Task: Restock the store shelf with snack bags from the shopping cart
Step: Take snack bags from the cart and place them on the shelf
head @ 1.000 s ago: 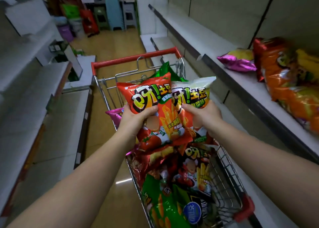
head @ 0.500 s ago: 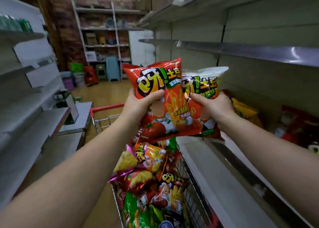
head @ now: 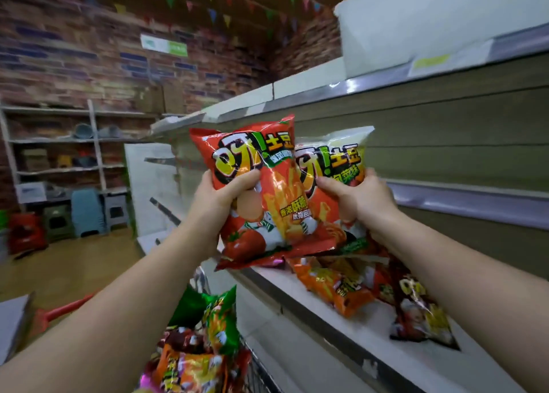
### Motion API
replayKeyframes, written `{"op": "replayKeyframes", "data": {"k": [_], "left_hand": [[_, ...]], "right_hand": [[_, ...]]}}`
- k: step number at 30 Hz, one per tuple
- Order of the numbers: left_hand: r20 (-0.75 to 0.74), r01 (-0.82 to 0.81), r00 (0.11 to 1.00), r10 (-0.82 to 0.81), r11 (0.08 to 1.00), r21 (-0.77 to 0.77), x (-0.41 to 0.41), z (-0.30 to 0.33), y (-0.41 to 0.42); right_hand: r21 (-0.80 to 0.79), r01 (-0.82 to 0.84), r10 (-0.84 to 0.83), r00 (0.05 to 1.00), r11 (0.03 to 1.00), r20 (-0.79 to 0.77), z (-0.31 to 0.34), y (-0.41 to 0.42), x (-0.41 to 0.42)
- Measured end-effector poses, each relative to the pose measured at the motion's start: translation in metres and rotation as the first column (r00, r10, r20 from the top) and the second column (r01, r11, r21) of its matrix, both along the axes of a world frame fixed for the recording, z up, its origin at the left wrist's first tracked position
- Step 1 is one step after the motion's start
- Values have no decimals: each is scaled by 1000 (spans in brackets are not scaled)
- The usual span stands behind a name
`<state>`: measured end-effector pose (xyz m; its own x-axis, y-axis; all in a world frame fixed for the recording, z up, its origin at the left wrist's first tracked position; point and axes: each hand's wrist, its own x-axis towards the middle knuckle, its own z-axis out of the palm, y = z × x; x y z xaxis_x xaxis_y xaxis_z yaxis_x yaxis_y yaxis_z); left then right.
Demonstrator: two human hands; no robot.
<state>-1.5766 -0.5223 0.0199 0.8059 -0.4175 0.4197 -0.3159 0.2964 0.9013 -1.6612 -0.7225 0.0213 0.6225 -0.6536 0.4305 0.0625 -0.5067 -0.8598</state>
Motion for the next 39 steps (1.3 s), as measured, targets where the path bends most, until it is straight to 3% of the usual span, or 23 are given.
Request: {"op": "replayKeyframes", "data": {"k": [10, 22, 30, 39], "left_hand": [[46, 400, 916, -399, 916, -18, -24, 33, -45], [45, 793, 609, -792, 607, -59, -142, 49, -125], [35, 906, 422, -906, 421, -43, -240, 54, -166], [-1, 928, 368, -930, 367, 67, -369, 53, -220]], "right_hand": [[33, 388, -389, 915, 921, 111, 32, -5, -85], [51, 752, -753, 651, 657, 98, 52, -9, -255], [43, 845, -845, 529, 533, 82, 59, -17, -369], [31, 883, -883, 468, 469, 28, 60, -48, -507]]}}
